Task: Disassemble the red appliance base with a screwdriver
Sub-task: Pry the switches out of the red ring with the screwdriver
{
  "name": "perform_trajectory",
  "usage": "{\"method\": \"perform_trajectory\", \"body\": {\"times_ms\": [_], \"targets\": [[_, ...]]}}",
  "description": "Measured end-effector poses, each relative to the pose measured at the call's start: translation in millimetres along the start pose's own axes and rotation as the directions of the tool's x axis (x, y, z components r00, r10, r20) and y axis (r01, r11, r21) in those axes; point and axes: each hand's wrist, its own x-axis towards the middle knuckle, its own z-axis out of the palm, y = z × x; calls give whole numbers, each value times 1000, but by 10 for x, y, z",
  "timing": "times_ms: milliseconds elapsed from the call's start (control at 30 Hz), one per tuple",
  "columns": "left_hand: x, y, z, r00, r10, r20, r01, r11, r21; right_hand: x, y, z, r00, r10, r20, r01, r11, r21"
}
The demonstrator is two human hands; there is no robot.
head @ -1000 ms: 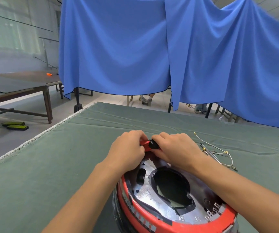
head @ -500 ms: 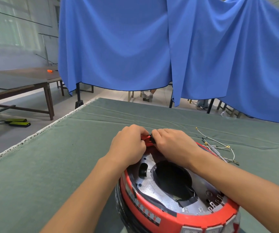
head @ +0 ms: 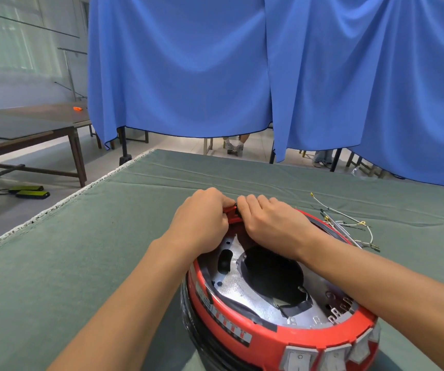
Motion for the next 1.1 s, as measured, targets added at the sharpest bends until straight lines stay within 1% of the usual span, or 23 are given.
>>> {"method": "perform_trajectory", "body": {"times_ms": [133,167,233,267,300,333,400,467,500,600,667,767,900,1000,1100], "targets": [[6,-5,13,1000,0,4,0,1000,12,9,51,-5,1000,6,-9,-6,996,85],[5,-5,20,1000,-3,1,3,1000,16,16,83,-16,999,32,35,-37,988,153],[7,-6,39,1000,-18,-12,18,1000,23,23,169,-29,973,191,129,-221,933,284],[10,-4,45,999,-25,-20,25,999,22,22,208,-22,948,270,167,-310,903,297],[13,-3,51,999,-25,-30,26,999,22,23,236,-11,928,314,199,-361,888,285],[18,-2,57,999,-19,-37,20,999,30,21,247,5,917,327,228,-384,879,284],[32,-3,58,1000,-2,-27,4,998,70,7,245,34,901,327,284,-417,831,368],[52,12,52,1000,18,8,-19,989,150,-2,256,39,889,315,333,-444,774,451],[72,40,49,999,27,26,-32,975,218,-3,264,38,883,319,344,-455,759,465],[170,210,66,996,60,68,-84,891,446,10,280,23,866,352,355,-490,737,466],[226,348,110,988,123,95,-155,830,536,14,271,24,862,360,356,-497,737,458],[285,481,208,966,225,127,-255,759,598,-9,270,41,863,367,348,-498,732,464],[288,467,262,954,264,141,-291,709,643,-21,285,79,865,380,328,-498,729,469],[268,434,278,954,265,140,-290,701,651,-35,285,118,867,379,323,-494,735,464],[282,426,306,967,215,135,-249,705,664,-25,286,107,860,379,341,-504,734,455]]}}
